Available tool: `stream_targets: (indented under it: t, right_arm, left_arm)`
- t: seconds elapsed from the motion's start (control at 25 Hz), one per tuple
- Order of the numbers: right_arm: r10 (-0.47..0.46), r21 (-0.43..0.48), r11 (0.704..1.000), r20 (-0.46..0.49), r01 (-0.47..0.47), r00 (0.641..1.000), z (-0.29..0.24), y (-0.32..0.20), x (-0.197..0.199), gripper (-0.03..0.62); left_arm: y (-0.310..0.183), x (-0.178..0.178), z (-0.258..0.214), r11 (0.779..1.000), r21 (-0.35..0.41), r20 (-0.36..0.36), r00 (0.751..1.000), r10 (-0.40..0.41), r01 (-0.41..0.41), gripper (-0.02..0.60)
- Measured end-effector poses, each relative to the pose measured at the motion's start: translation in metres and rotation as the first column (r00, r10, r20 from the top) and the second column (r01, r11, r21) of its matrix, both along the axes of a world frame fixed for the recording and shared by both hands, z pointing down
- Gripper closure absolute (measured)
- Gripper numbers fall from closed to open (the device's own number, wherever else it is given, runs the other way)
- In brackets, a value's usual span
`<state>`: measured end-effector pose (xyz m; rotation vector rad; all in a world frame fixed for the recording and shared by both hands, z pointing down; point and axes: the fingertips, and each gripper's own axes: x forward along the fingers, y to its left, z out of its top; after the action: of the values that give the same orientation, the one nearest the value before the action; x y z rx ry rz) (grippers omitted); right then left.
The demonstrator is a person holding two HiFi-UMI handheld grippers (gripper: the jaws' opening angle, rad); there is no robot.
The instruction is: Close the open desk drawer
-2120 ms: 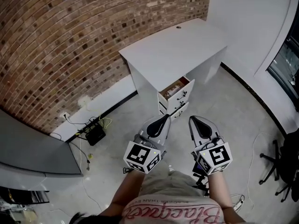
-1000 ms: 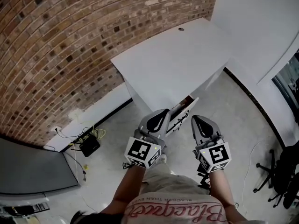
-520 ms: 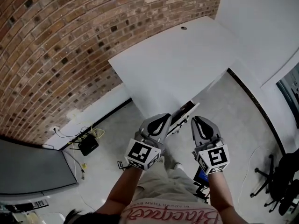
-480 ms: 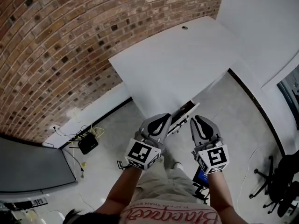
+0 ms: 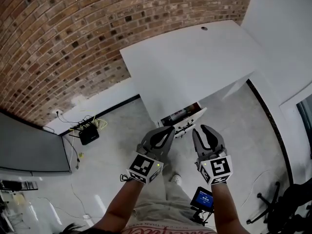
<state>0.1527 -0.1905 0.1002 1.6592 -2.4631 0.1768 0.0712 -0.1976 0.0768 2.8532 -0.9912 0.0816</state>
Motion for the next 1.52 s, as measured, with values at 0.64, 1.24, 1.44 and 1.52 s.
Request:
stream_targets:
  t: [0.64, 1.24, 1.44, 1.52]
  right_arm:
    - [-0.012, -0.057, 0.998, -0.003, 0.012, 1.0, 0.154, -0.019, 0.018, 0.387]
    - [-0.019, -0.121, 0.993, -0.129, 0.004, 0.991, 0.302, -0.075, 0.02, 0.318]
    - [-0.034, -0.158, 0.987, -0.139, 0.012, 0.99, 0.342, -0.09, 0.022, 0.315]
    - [-0.053, -0.155, 0.987, -0.15, 0.029, 0.987, 0.351, -0.097, 0.017, 0.315]
  left_arm:
    - [0.015, 0.016, 0.104, 0.998, -0.018, 0.019, 0.998, -0.061, 0.061, 0.575]
    - [-0.009, 0.02, 0.184, 0.999, -0.004, 0.03, 0.999, -0.037, 0.037, 0.575]
    - [-0.016, 0.023, 0.21, 0.999, -0.001, 0.031, 0.999, -0.035, 0.035, 0.575]
    - [-0.021, 0.023, 0.215, 0.999, 0.008, 0.027, 0.999, -0.039, 0.039, 0.575]
